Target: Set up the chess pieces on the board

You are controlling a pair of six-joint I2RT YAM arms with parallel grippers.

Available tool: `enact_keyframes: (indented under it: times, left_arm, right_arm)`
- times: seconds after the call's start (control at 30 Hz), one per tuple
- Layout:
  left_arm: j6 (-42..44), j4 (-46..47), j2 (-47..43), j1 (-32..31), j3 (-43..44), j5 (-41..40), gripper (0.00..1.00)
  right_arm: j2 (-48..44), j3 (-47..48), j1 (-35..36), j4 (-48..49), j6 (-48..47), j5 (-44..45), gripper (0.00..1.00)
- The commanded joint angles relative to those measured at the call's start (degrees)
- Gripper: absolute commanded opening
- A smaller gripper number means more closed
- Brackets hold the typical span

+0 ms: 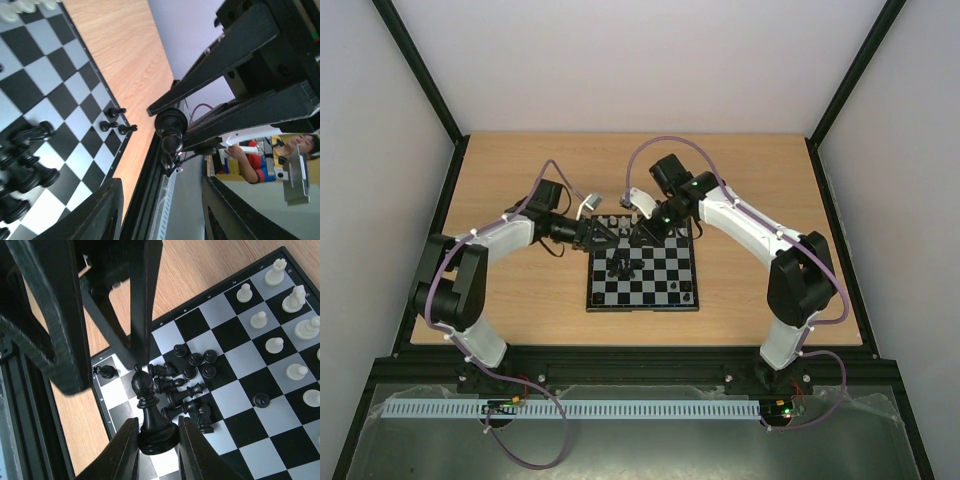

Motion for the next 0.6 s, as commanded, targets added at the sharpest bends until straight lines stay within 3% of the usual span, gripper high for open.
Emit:
enact_keyframes:
  times: [0.0,0.57]
  left_arm:
    - [-3.3,4.0,1.4,-1.4,1.8,5.0,0.45]
    - [-7.8,9.3,3.2,-3.3,2.6,6.5,0.32]
  right_arm:
    - [-0.3,1.6,0.2,-3.5,0.4,-2.9,0.11]
    - [0.0,1.5,0.5,-4.5,-1.0,-4.8,0.13]
